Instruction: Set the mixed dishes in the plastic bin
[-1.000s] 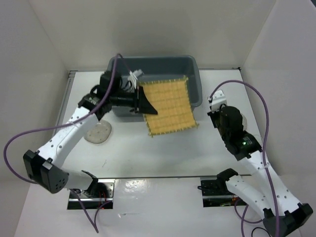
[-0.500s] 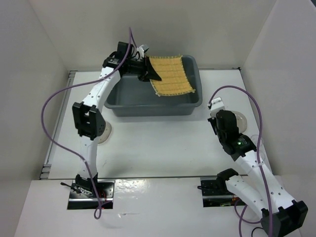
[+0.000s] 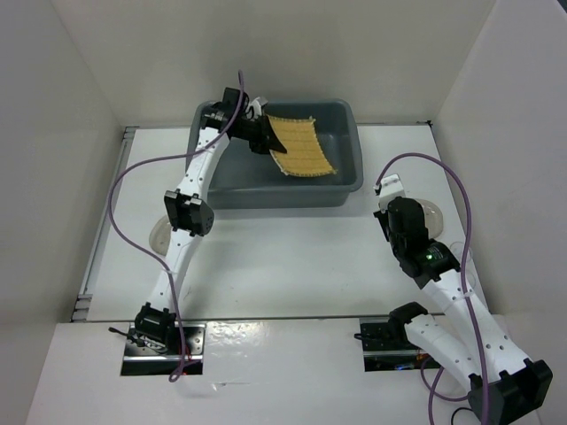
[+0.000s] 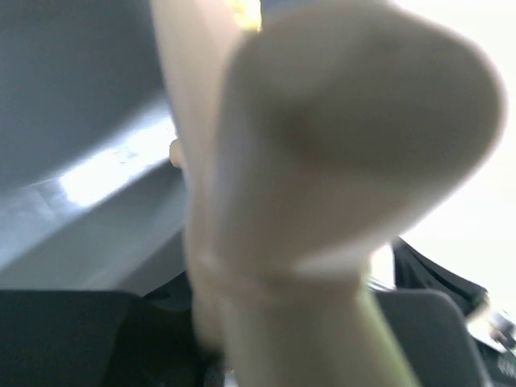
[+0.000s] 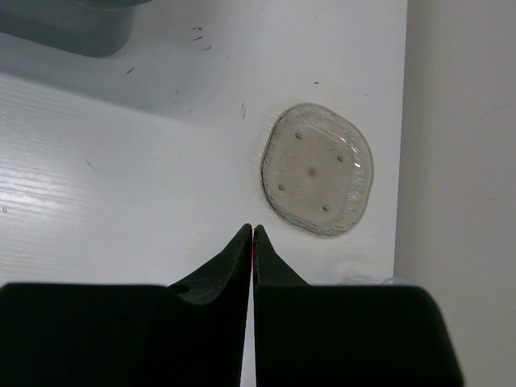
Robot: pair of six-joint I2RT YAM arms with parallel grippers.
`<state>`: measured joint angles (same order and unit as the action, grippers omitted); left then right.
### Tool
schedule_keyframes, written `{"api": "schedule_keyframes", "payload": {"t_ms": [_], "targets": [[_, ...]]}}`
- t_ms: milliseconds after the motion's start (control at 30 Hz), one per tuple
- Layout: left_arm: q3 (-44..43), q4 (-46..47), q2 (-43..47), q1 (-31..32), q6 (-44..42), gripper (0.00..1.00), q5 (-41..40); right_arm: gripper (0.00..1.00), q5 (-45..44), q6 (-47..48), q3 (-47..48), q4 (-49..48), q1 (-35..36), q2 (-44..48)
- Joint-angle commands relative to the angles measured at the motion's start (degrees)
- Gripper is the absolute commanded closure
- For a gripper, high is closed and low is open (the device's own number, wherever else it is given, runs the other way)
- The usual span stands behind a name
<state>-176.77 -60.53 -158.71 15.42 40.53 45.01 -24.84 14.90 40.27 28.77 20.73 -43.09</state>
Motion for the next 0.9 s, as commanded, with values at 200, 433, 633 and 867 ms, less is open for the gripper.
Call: {"api": "schedule_keyframes", "payload": {"t_ms": [200, 433, 633, 867], "targets": [[-2.7, -2.9, -7.7, -0.4, -3.6, 0.9, -2.4, 0.95, -1.9, -0.8, 0.4, -1.7, -0.2, 0.5], [-2.7, -2.9, -10.2, 0.8, -3.6, 0.65, -2.4, 0.95, -2.4, -1.4, 0.4, -1.7, -0.2, -0.1], [-2.7, -6.6, -8.4, 0.8, -6.4, 0.23, -8.4, 0.93, -2.4, -1.4, 0.4, -1.7, -0.2, -0.6], [-2.7, -13.6, -2.2, 0.2, -7.2, 0.0, -27.6, 0.92, -2.4, -1.4, 0.4, -1.7, -0.2, -1.1]]}}
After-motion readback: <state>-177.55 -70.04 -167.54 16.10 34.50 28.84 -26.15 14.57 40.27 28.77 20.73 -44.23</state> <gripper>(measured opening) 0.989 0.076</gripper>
